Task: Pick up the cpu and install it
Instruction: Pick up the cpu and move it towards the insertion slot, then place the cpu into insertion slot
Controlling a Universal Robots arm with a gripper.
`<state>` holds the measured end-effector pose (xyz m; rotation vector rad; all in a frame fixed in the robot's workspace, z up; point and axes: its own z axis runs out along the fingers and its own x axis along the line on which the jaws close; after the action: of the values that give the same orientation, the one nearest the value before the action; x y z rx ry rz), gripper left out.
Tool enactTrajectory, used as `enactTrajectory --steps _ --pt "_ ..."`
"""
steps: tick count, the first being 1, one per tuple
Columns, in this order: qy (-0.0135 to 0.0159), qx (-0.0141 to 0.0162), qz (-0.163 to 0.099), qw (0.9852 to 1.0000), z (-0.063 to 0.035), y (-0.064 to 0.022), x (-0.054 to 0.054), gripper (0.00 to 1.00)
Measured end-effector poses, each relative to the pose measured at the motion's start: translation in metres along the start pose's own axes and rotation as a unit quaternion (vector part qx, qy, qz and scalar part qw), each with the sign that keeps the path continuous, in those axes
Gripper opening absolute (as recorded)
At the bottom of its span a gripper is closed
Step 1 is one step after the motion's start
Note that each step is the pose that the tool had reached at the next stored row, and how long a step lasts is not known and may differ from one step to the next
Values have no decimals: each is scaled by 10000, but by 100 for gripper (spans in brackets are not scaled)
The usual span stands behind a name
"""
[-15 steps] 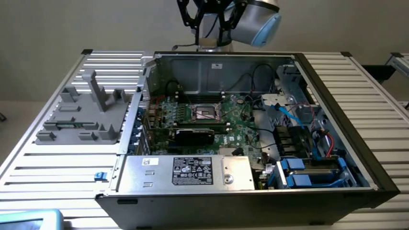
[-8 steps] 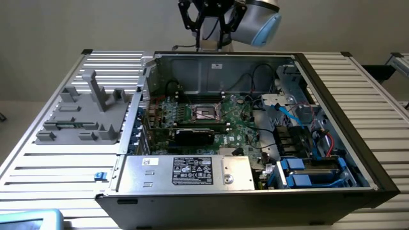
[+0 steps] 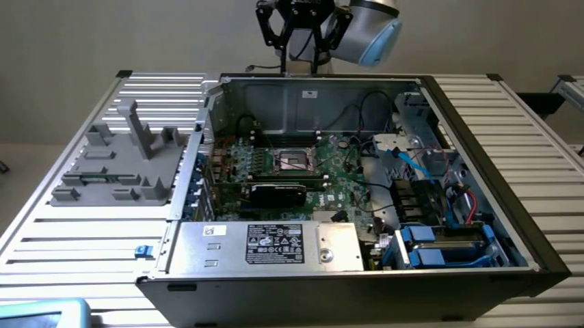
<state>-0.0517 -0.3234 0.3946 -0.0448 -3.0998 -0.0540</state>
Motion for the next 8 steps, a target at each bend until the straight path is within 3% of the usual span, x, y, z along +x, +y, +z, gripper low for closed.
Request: enactTrajectory --steps 8 --pt "0 0 0 10000 0 0 0 54"
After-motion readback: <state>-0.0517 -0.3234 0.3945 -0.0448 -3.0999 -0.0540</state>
